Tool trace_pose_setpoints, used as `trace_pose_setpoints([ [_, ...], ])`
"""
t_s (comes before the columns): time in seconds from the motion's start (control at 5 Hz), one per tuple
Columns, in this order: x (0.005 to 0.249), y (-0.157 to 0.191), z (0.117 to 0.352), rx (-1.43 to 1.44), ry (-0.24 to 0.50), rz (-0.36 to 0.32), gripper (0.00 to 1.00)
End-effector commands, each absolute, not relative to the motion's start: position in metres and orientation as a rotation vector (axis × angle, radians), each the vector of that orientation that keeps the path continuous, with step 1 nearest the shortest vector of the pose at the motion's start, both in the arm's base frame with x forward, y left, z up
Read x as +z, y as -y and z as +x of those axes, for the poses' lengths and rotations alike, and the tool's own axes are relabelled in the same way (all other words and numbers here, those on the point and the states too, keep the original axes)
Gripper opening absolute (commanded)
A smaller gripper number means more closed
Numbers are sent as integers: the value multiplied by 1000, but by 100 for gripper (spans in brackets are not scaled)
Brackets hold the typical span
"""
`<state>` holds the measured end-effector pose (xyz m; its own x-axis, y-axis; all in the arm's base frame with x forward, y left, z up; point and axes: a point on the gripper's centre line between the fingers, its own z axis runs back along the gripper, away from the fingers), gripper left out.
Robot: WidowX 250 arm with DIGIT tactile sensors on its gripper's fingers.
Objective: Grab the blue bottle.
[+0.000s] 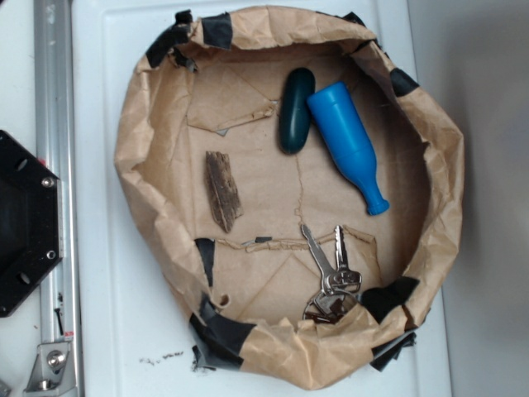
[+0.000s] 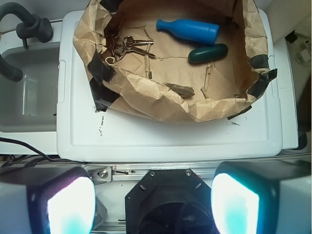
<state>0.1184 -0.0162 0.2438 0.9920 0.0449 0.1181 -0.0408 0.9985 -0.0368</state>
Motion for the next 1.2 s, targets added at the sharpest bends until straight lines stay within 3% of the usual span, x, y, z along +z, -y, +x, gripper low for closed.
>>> trace_pose_setpoints([
  [0.0, 244, 16, 118, 43, 119, -34, 100],
  [0.2, 213, -15, 168, -143, 352, 51, 100],
  [0.4, 192, -26, 220, -318, 369, 132, 100],
  [0.6, 168, -33, 251, -403, 317, 131, 100],
  [0.8, 122, -38, 276, -503, 246, 127, 100],
  [1.0, 78, -28, 285, -639, 264, 32, 100],
])
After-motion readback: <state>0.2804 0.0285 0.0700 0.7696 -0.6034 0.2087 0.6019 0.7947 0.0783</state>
